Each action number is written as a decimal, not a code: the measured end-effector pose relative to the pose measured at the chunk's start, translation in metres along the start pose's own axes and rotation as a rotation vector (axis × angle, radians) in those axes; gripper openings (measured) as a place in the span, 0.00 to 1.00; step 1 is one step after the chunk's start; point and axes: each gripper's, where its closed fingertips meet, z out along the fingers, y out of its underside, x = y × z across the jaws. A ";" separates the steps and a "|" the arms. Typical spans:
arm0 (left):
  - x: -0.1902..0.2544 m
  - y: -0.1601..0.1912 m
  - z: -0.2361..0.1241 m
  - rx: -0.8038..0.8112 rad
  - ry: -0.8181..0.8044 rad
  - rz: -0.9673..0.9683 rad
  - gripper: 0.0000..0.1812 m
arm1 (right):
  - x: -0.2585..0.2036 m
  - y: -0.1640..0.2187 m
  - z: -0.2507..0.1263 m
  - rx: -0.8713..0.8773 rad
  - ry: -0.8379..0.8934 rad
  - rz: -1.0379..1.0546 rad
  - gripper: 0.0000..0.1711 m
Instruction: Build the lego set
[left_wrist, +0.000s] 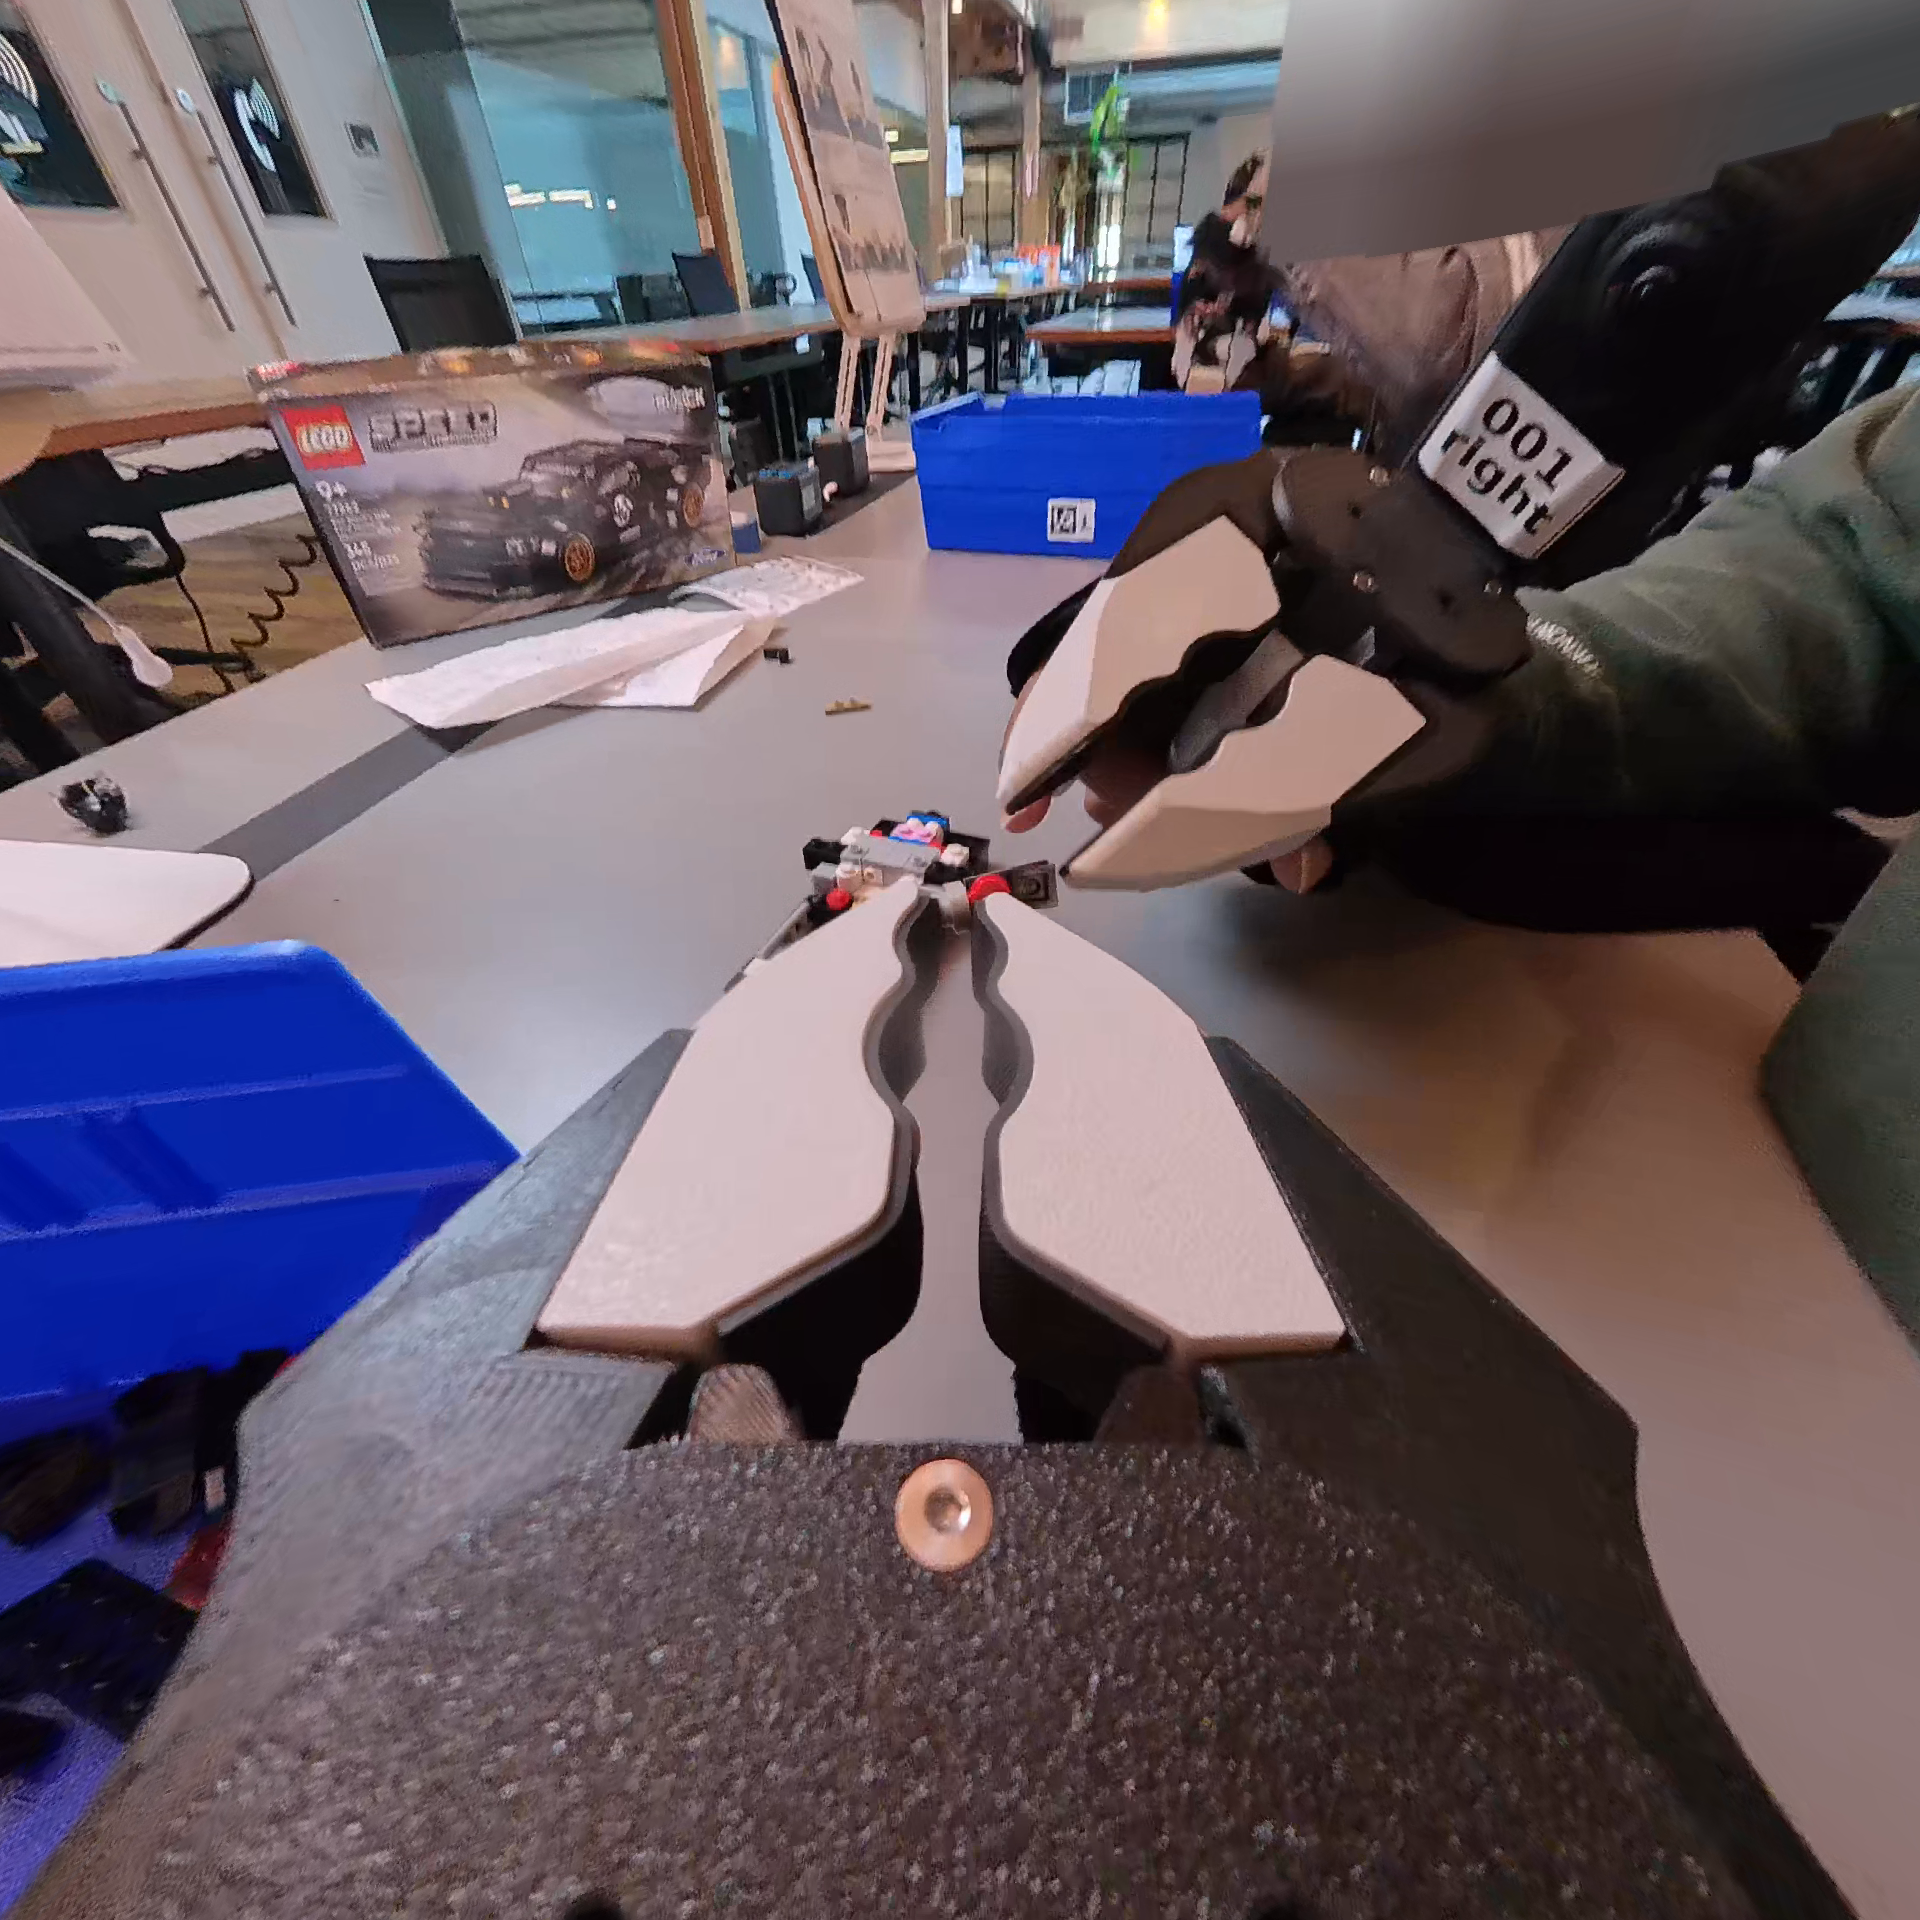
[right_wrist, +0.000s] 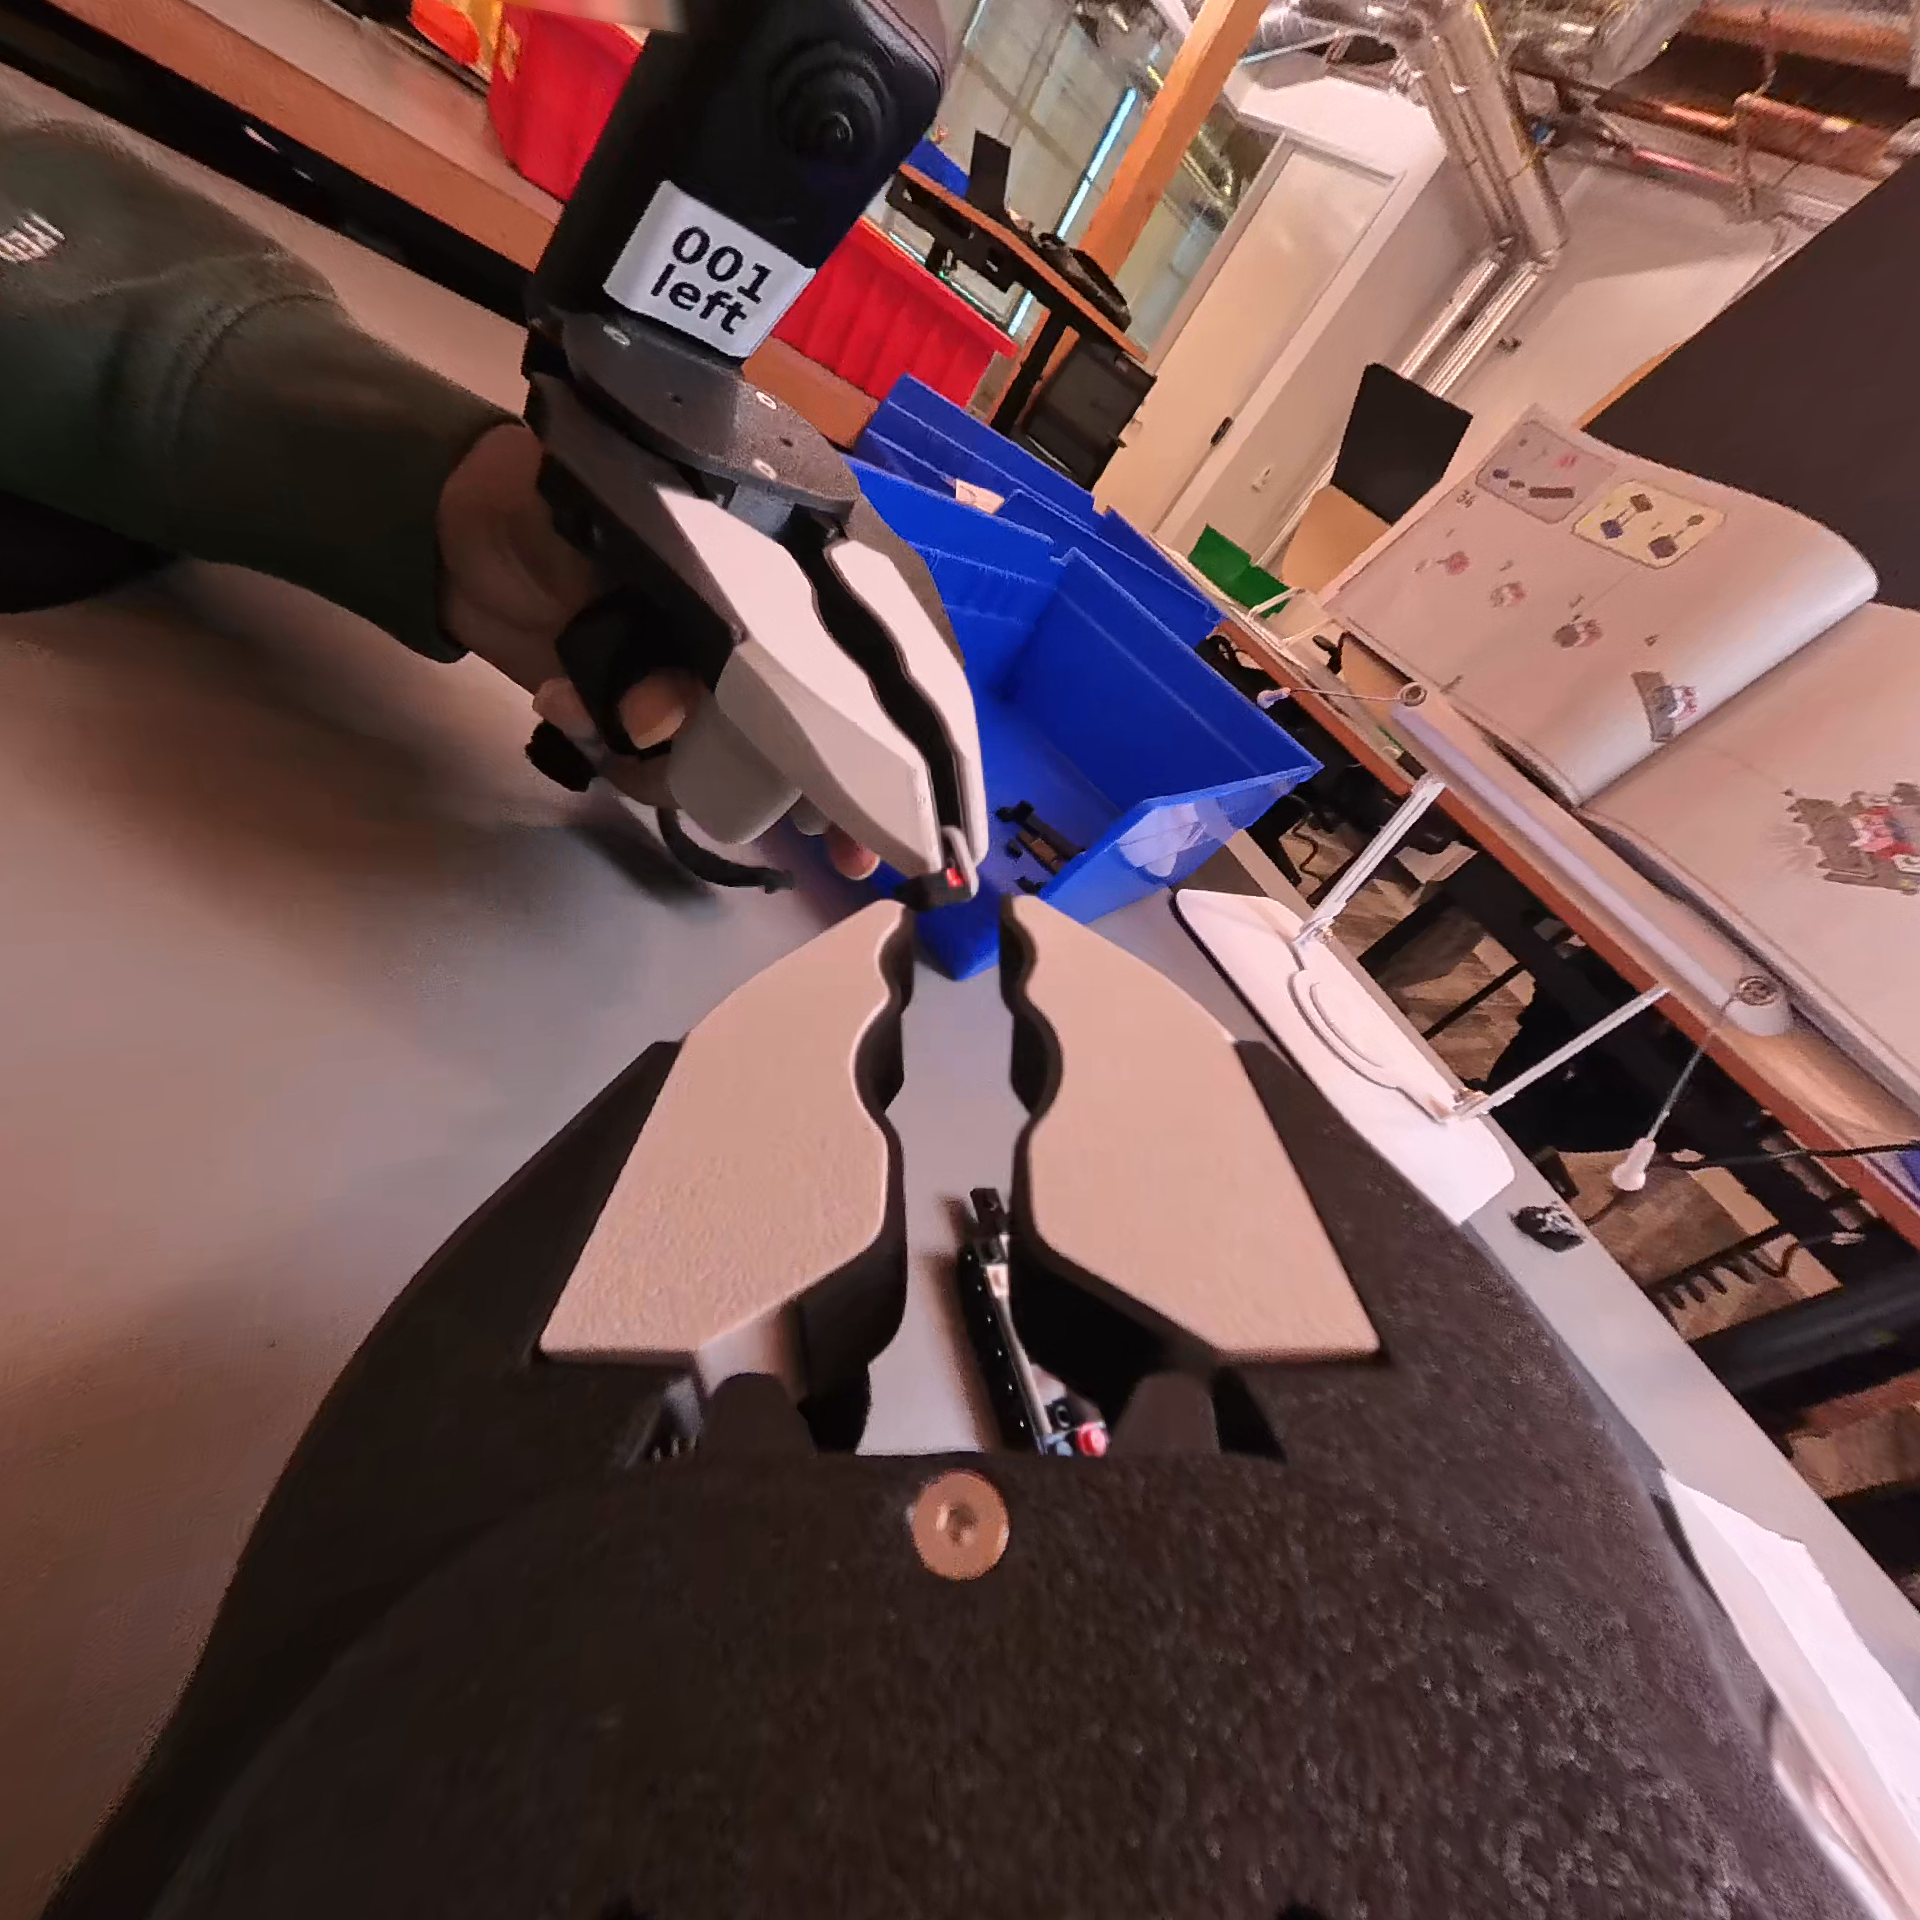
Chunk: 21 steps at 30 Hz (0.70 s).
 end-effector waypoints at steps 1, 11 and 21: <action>0.001 -0.004 -0.001 0.022 0.006 -0.006 0.03 | 0.000 -0.001 0.000 0.000 0.004 -0.012 0.11; 0.015 -0.009 0.001 0.054 0.103 -0.090 0.03 | -0.011 -0.011 0.006 -0.032 0.102 -0.352 0.06; 0.009 -0.007 0.006 0.015 0.081 -0.186 0.03 | -0.005 -0.004 0.003 -0.111 0.103 -0.328 0.05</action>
